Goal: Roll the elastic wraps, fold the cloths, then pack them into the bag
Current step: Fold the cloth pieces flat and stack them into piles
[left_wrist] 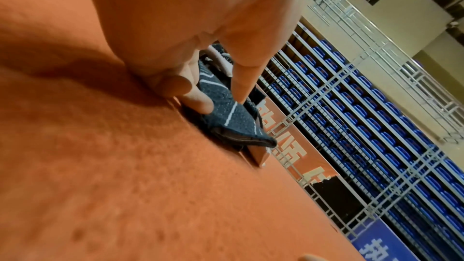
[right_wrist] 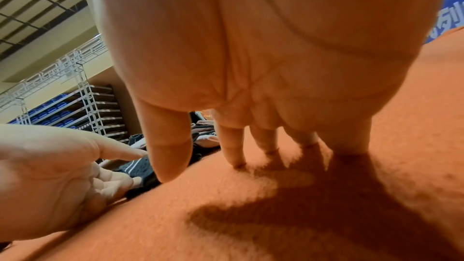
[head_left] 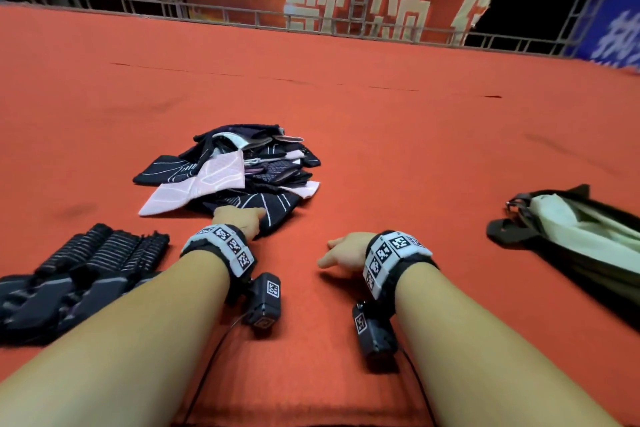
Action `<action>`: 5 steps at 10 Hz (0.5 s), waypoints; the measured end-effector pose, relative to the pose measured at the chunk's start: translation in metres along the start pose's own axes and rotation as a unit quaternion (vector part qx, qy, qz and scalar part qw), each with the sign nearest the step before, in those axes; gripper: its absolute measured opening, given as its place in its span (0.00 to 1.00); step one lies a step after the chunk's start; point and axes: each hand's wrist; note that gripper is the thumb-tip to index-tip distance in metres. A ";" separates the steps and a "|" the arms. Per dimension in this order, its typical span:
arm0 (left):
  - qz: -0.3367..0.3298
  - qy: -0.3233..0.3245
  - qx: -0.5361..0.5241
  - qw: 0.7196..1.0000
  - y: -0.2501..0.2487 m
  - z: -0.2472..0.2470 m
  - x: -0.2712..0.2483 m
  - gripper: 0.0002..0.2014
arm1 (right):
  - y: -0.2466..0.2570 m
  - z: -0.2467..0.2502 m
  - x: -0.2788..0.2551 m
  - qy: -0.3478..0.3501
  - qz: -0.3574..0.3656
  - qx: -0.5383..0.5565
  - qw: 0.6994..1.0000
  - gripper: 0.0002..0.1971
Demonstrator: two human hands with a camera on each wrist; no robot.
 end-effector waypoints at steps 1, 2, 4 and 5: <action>-0.038 0.073 0.003 0.997 -0.006 0.005 -0.011 0.18 | -0.003 -0.002 0.001 -0.001 0.003 0.009 1.000 0.37; -0.029 0.068 -0.069 0.995 -0.003 -0.004 0.010 0.13 | -0.005 -0.003 0.000 0.000 0.006 0.005 1.000 0.38; -0.056 -0.001 -0.184 0.981 -0.019 0.001 -0.019 0.10 | -0.009 0.000 0.002 0.013 0.015 -0.005 1.000 0.38; -0.061 0.043 -0.215 0.974 -0.025 0.011 -0.034 0.06 | -0.008 0.000 0.002 0.014 0.018 -0.019 1.000 0.37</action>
Point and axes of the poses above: each hand's wrist, its own x-axis towards the middle knuckle, its own z-axis out of the back of the hand, y = z × x, and after that the axes turned 6 degrees about x, right-handed
